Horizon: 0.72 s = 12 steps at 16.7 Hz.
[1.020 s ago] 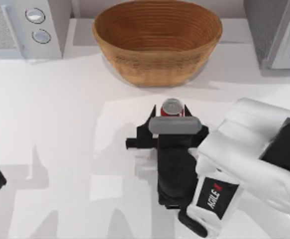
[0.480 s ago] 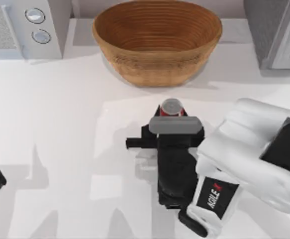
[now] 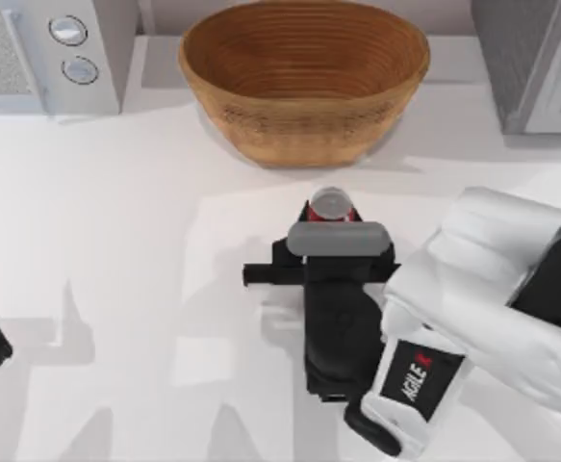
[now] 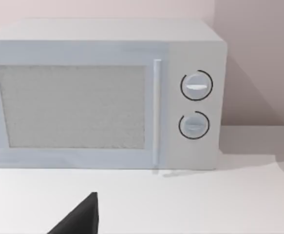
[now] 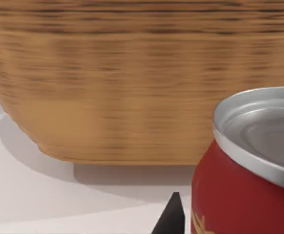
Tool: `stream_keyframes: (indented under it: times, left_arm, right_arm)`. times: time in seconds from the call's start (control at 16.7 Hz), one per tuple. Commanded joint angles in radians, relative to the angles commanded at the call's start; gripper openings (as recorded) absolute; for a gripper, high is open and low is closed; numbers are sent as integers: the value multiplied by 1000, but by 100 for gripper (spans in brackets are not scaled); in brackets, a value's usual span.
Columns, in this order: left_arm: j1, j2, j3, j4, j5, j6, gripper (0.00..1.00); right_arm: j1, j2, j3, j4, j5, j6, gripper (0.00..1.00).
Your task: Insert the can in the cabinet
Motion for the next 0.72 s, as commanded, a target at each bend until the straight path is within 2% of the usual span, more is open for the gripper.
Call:
stream_keyframes:
  times: [0.72]
  left_arm:
    - [0,0,0,0,0,0,100]
  right_arm:
    - [1,-512,-31,-486,-5,8,0]
